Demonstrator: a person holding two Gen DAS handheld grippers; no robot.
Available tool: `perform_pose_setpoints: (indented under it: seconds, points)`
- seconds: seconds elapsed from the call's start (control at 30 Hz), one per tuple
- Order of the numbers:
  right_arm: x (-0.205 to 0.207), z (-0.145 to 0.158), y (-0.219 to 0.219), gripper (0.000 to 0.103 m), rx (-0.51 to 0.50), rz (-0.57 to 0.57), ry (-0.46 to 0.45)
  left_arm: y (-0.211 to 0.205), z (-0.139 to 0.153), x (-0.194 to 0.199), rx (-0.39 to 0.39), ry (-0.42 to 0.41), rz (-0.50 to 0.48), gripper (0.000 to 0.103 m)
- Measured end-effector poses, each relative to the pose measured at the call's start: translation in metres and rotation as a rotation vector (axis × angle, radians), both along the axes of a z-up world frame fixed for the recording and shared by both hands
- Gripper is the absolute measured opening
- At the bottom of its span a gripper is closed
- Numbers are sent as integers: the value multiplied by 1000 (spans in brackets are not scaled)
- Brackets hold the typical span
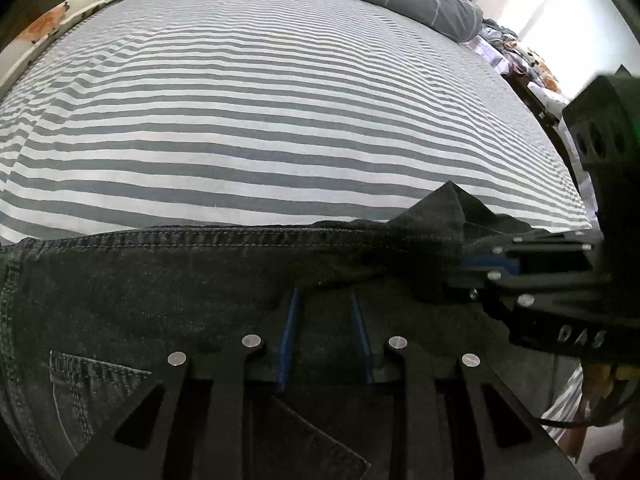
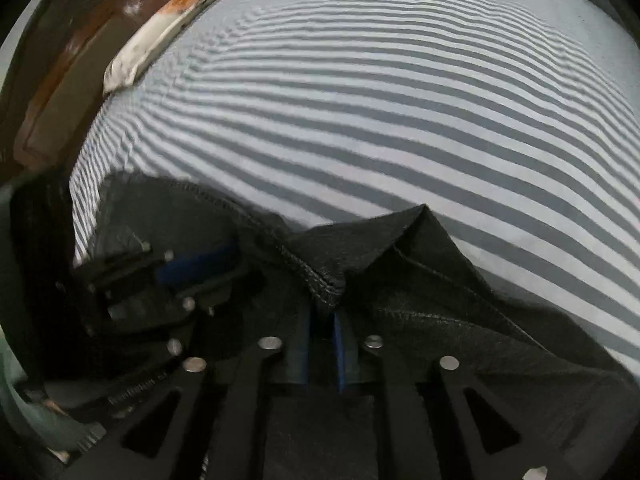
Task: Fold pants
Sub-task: 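Grasp the folded edge of the pants with both grippers side by side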
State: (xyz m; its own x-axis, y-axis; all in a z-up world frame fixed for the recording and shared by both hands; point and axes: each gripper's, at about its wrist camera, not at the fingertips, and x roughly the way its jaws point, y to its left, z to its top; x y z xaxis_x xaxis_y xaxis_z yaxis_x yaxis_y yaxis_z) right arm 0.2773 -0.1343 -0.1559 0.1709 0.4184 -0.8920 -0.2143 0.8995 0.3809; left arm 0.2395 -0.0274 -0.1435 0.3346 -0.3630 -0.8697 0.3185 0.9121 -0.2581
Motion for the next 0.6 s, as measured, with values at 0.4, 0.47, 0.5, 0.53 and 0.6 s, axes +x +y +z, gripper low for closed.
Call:
perform_pose_setpoints:
  seconds: [0.4, 0.47, 0.5, 0.53, 0.6]
  points:
    - [38, 26, 1, 6, 2, -60, -125, 4, 14, -9, -50, -60, -14, 29]
    - [46, 15, 2, 5, -21, -68, -119, 2, 15, -12, -51, -62, -37, 29]
    - [49, 8, 3, 5, -27, -72, -113, -1, 15, -15, -37, -73, -53, 29]
    - [51, 3, 4, 5, -33, -76, -110, -3, 15, -17, -21, -80, -64, 29]
    - [52, -1, 1, 5, -43, -89, -127, -4, 14, -18, -4, -84, -84, 29]
